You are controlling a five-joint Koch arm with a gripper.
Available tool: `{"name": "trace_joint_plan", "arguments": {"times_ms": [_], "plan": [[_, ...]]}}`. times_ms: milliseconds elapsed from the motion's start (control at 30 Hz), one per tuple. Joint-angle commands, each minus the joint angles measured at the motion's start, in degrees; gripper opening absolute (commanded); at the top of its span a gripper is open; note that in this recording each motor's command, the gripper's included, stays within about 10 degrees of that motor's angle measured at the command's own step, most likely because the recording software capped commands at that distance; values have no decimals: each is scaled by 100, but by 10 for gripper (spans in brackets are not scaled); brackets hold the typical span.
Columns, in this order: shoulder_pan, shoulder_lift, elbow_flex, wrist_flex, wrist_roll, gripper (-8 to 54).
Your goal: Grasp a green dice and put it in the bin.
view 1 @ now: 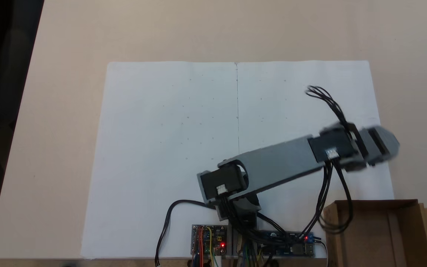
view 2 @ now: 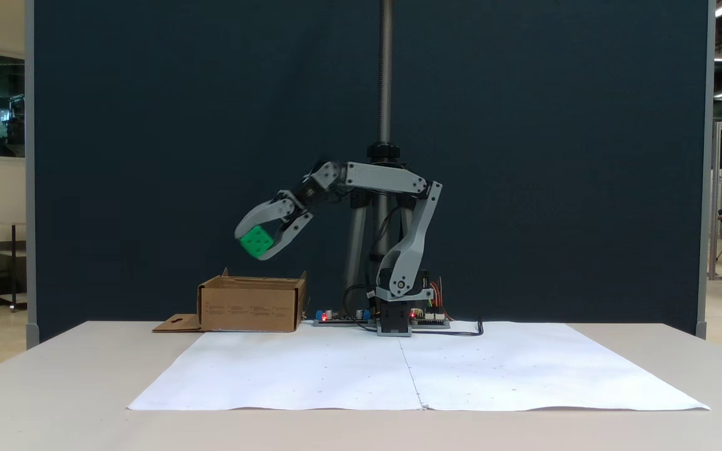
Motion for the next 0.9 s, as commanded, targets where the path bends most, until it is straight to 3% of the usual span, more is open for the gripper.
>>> {"name": "trace_joint_plan", "arguments": {"times_ms": [0, 700, 800, 867], "plan": [[483, -9, -431, -352, -835, 128], [2988, -1441, -431, -378, -2046, 129], [2988, -1512, -308, -360, -2065, 331], [2988, -1512, -255, -369, -2065, 393]]}}
